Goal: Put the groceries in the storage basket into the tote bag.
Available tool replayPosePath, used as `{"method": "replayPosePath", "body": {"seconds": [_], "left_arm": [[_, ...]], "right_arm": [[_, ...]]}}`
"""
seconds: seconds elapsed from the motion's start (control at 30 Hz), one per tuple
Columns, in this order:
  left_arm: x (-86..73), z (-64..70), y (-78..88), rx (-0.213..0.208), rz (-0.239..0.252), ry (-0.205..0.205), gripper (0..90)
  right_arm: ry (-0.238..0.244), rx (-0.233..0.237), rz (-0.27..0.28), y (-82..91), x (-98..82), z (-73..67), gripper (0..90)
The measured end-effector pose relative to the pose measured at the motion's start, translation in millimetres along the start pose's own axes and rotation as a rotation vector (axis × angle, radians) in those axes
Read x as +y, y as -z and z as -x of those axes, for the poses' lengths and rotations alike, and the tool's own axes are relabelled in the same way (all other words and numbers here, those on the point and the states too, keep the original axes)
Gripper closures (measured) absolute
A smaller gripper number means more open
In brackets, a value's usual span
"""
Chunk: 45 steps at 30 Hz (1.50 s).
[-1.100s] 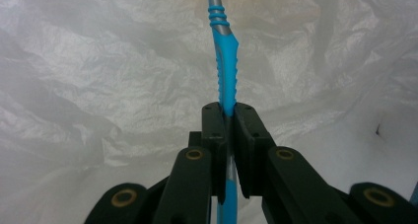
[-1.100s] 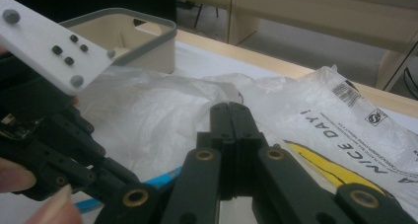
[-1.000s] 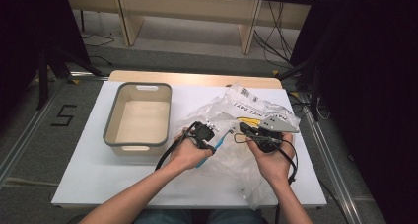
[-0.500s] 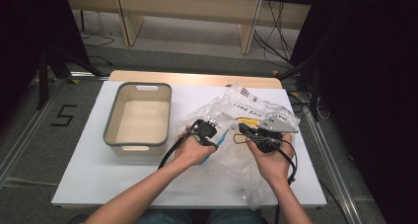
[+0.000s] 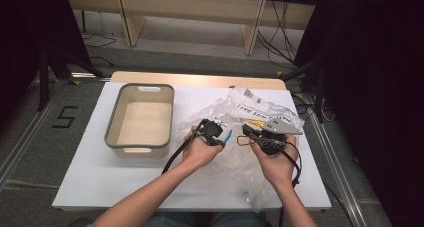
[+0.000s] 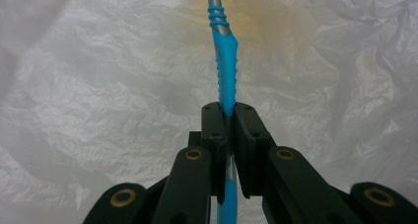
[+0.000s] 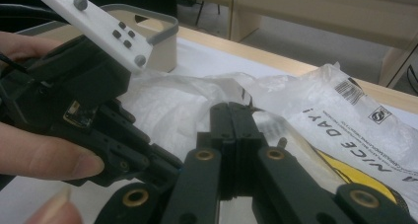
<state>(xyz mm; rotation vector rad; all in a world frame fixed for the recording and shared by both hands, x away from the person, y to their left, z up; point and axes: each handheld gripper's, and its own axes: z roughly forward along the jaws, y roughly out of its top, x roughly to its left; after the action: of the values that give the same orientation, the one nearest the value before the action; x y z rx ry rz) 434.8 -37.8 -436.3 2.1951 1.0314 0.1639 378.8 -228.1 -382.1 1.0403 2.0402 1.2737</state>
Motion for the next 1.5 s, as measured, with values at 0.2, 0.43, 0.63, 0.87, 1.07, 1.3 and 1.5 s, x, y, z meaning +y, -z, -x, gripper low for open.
{"method": "replayPosePath", "body": {"seconds": [0.2, 0.43, 0.63, 0.87, 1.07, 1.3, 1.5], "left_arm": [[1.5, 1.3, -6.1, -0.022, 0.079, 0.005, 82.6], [-5.4, 6.0, -12.3, -0.059, 0.132, -0.089, 64.4], [-19.5, 10.5, 14.7, -0.047, 0.173, -0.147, 57.4], [-38.7, 9.6, 56.8, -0.051, 0.211, -0.170, 53.3], [-59.1, 1.0, 84.3, -0.026, 0.223, -0.165, 51.1], [-74.5, -17.3, 95.7, 0.058, 0.240, -0.142, 48.5], [-85.3, -30.5, 86.7, 0.177, 0.164, -0.132, 42.5]], "right_arm": [[-0.001, -0.001, -0.001, 0.1, -0.1, -0.1, 90.0], [-0.009, 0.003, -0.006, 0.9, -1.2, 1.1, 90.0], [-0.011, 0.009, -0.025, 1.9, -5.2, 3.2, 90.0], [-0.002, 0.041, -0.095, 3.4, -15.3, 0.7, 90.0], [0.002, 0.103, -0.216, -0.7, -36.1, -2.7, 90.0], [0.014, 0.180, -0.369, -12.1, -57.6, -6.6, 90.0], [0.034, 0.232, -0.457, -21.4, -70.1, -12.5, 89.3]]}}
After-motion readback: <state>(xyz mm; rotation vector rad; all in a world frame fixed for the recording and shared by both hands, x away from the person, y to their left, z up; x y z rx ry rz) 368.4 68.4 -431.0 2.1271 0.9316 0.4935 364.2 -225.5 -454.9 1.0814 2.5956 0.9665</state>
